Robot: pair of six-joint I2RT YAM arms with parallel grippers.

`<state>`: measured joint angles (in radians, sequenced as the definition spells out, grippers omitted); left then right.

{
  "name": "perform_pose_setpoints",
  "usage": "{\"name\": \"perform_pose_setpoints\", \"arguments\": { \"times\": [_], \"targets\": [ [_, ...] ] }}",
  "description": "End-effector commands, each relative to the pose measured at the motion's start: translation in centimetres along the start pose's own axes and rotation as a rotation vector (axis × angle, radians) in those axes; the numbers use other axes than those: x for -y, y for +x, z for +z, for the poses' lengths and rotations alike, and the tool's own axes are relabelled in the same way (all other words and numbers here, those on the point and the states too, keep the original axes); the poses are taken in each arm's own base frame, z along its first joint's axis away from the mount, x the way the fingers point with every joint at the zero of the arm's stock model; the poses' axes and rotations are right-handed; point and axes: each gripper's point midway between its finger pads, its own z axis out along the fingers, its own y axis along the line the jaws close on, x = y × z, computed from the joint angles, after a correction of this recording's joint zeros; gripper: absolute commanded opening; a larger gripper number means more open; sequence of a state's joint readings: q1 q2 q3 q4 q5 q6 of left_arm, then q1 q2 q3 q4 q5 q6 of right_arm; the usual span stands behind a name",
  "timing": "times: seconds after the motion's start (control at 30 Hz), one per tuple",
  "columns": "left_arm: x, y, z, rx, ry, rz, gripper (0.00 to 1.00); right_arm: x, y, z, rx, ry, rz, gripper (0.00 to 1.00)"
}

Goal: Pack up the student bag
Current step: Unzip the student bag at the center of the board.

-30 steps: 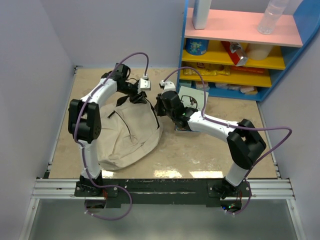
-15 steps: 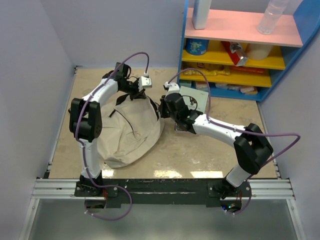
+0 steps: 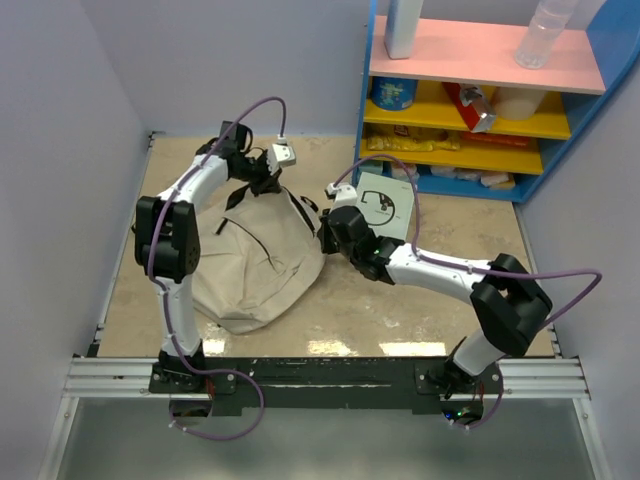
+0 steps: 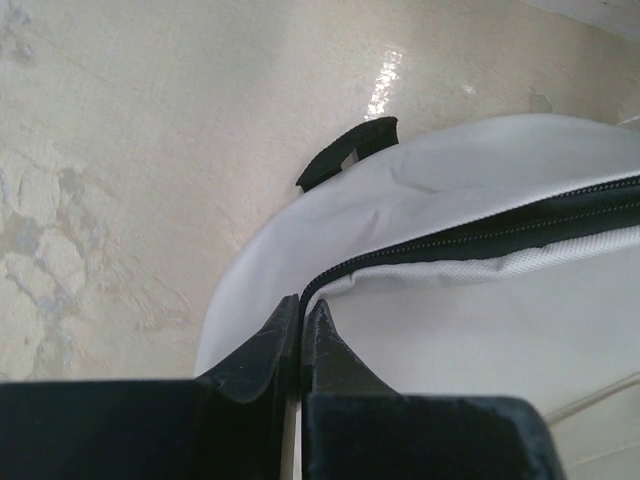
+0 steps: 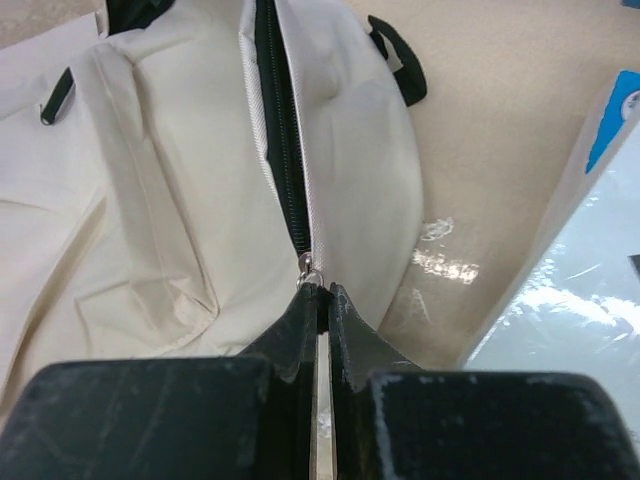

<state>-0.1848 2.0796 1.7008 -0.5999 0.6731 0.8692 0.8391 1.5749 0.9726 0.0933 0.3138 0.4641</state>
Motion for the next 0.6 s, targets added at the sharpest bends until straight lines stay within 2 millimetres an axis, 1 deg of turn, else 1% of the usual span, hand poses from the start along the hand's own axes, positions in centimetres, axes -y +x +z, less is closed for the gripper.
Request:
{"name": "perform_pose_setpoints", "arguments": {
  "times": [0.0,0.03,0.07,0.1,0.13,0.17,0.2,0.23,0.27,0.3,0.33,0.37,0.4,0.43,0.47,0.5,0.53,0.57],
  "targets": [
    [-7.0,0.7,-5.9,-0.006,-0.204,-0.019,0.00,-0.5,3.0,-0.2,-0.059,0.027,-0.015,0.00],
    [-6.4,1.1,-6.3,-0.011,-0.178,-0.043,0.00,-0.7,3.2,-0.1,-0.063,0.027,-0.011,0.00],
    [-6.1,0.9,-6.8,-0.005,-0.170,-0.041,0.00,-0.8,3.0,0.1,-0.060,0.027,-0.008,0.00],
    [-5.5,1.3,-7.0,-0.009,-0.151,-0.036,0.00,-1.3,2.7,0.4,-0.057,0.022,-0.007,0.00],
    [-5.0,1.4,-7.1,-0.014,-0.143,-0.039,0.00,-1.3,2.3,0.7,-0.049,0.033,-0.006,0.00],
    [-4.8,1.0,-7.7,-0.011,-0.153,-0.028,0.00,-1.5,1.9,0.8,-0.044,0.036,-0.006,0.00],
    [-4.2,1.7,-7.5,-0.023,-0.150,-0.058,0.00,-1.9,1.2,1.3,-0.039,0.043,-0.006,0.00],
    [-4.8,1.5,-7.8,-0.018,-0.179,-0.058,0.00,-2.0,0.6,1.7,-0.030,0.056,-0.009,0.00],
    [-4.9,1.8,-7.7,-0.023,-0.187,-0.078,0.00,-2.2,0.3,2.2,-0.026,0.063,-0.009,0.00],
    [-5.2,2.1,-7.9,-0.020,-0.198,-0.113,0.00,-3.2,-1.3,2.6,0.001,0.051,0.003,0.00],
    [-5.5,2.6,-7.8,-0.023,-0.203,-0.137,0.00,-3.0,0.0,4.0,-0.037,0.079,-0.017,0.00],
    [-5.7,2.9,-7.8,-0.021,-0.211,-0.159,0.00,-3.0,0.0,4.7,-0.039,0.098,-0.017,0.00],
    [-5.6,3.3,-7.9,-0.014,-0.207,-0.179,0.00,-3.9,-1.3,5.3,-0.027,0.099,-0.004,0.00],
    [-5.4,3.4,-7.9,-0.011,-0.201,-0.185,0.00,-3.6,-0.3,6.6,-0.046,0.129,-0.016,0.00],
    [-5.0,3.5,-7.9,-0.009,-0.190,-0.186,0.00,-3.5,-0.5,7.1,-0.036,0.146,-0.014,0.00],
    [-4.2,4.0,-7.6,-0.012,-0.166,-0.183,0.00,-3.8,-1.1,7.5,-0.024,0.146,-0.011,0.00],
    [-3.9,3.8,-7.9,-0.007,-0.166,-0.170,0.00,-3.6,-0.9,8.0,-0.022,0.162,-0.017,0.00],
    [-3.6,3.9,-7.8,-0.008,-0.165,-0.171,0.00,-3.1,-1.2,8.1,-0.007,0.194,-0.021,0.00]
  ]
}}
